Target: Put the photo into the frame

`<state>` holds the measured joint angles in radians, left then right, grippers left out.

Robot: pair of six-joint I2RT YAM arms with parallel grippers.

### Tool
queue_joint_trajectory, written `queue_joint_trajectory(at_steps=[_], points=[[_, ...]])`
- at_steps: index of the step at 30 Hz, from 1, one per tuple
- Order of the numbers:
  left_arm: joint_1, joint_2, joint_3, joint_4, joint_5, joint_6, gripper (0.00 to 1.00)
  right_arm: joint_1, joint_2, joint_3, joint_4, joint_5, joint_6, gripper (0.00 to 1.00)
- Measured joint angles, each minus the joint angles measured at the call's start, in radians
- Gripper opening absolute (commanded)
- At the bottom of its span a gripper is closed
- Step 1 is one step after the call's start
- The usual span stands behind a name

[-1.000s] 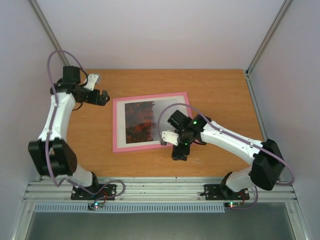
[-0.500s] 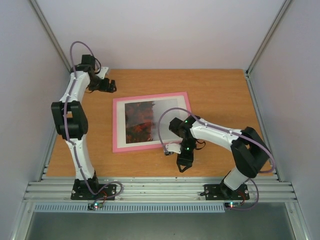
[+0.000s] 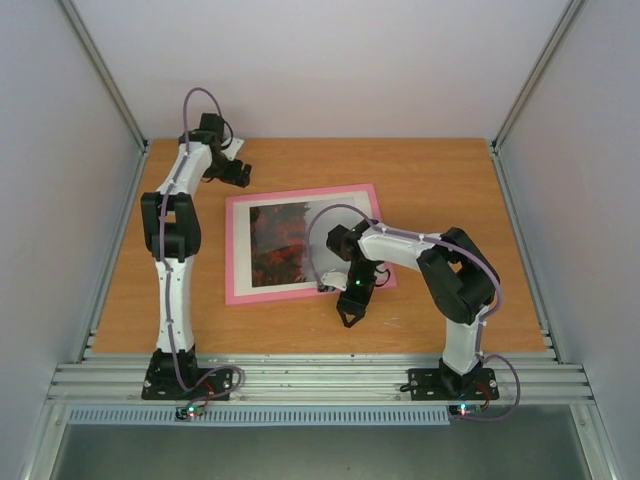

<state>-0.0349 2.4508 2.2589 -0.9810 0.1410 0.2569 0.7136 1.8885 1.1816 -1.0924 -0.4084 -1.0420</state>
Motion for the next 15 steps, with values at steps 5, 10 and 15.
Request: queue_joint_trajectory(at_steps=[5,10,15], points=[[-0.027,0.034,0.014,0.003,-0.046,0.031,0.99,-0.026,0.018,0.019,-0.005,0.000,0.021,0.61],[-0.040,0.039,-0.010,-0.011,-0.063,0.080,0.99,-0.111,0.048,0.059,-0.027,-0.005,0.032,0.61],[-0.035,-0.063,-0.196,0.047,-0.063,0.137,0.99,-0.201,0.080,0.092,-0.082,-0.003,0.036,0.61]])
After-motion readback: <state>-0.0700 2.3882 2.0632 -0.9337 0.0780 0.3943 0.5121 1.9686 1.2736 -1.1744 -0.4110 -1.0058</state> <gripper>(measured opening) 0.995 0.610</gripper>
